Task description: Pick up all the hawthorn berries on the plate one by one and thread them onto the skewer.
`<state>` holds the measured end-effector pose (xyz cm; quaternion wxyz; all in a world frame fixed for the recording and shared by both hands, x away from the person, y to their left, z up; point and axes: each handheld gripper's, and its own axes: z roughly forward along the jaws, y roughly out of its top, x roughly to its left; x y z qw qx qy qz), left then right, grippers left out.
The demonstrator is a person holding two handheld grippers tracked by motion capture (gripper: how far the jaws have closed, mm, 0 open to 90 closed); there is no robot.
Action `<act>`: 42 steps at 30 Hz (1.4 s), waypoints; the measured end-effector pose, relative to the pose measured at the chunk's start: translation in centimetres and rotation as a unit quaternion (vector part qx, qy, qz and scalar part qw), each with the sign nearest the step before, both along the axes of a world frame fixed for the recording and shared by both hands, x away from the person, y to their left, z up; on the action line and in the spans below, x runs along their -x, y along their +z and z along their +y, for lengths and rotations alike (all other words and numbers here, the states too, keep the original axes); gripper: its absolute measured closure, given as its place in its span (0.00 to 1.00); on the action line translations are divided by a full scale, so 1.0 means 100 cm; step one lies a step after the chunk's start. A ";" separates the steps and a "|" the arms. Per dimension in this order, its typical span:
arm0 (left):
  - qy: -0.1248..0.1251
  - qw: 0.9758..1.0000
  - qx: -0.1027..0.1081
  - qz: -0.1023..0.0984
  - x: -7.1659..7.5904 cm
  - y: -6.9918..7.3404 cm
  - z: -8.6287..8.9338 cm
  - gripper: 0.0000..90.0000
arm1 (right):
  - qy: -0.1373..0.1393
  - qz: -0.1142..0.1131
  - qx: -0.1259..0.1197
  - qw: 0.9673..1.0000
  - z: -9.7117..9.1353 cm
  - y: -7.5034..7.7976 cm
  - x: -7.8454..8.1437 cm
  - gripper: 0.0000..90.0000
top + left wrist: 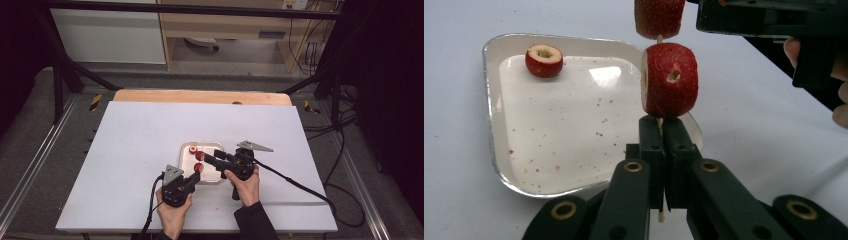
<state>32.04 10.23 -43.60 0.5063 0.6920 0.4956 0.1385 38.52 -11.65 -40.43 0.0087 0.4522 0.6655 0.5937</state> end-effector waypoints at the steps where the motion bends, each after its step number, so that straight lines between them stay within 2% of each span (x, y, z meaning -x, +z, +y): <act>1: -0.002 1.000 -0.003 -0.001 0.001 0.000 0.002 0.98 | 0.002 0.001 0.009 1.000 -0.001 0.000 -0.001 0.41; 4: -0.012 1.000 -0.022 -0.008 0.004 -0.001 0.008 0.98 | 0.011 -0.001 0.042 0.999 -0.002 -0.002 -0.004 0.32; 7: -0.017 0.999 -0.035 -0.011 0.006 -0.002 0.018 0.98 | 0.023 -0.011 0.079 0.997 -0.005 -0.005 -0.008 0.26; 14: -0.026 0.998 -0.054 -0.012 0.010 -0.006 0.045 0.98 | 0.038 -0.021 0.131 0.990 -0.009 -0.003 -0.018 0.14; 19: -0.031 0.997 -0.065 -0.012 0.012 -0.007 0.063 0.98 | 0.064 -0.019 0.189 0.980 -0.004 0.001 -0.025 0.11; 24: -0.034 0.997 -0.073 -0.011 0.013 -0.006 0.075 0.98 | 0.080 -0.014 0.226 0.971 0.005 0.004 -0.035 0.10; 30: -0.038 0.996 -0.083 -0.009 0.014 -0.005 0.085 0.98 | 0.099 -0.009 0.271 0.958 0.021 0.008 -0.048 0.11; 35: -0.038 0.995 -0.089 -0.007 0.013 -0.006 0.089 0.98 | 0.115 0.001 0.297 0.948 0.037 0.008 -0.060 0.12; 38: -0.040 0.995 -0.091 -0.006 0.013 -0.007 0.089 0.98 | 0.125 0.000 0.315 0.941 0.044 0.008 -0.069 0.13; 42: -0.041 0.994 -0.098 -0.005 0.011 -0.008 0.091 0.98 | 0.131 0.008 0.328 0.935 0.053 0.009 -0.080 0.13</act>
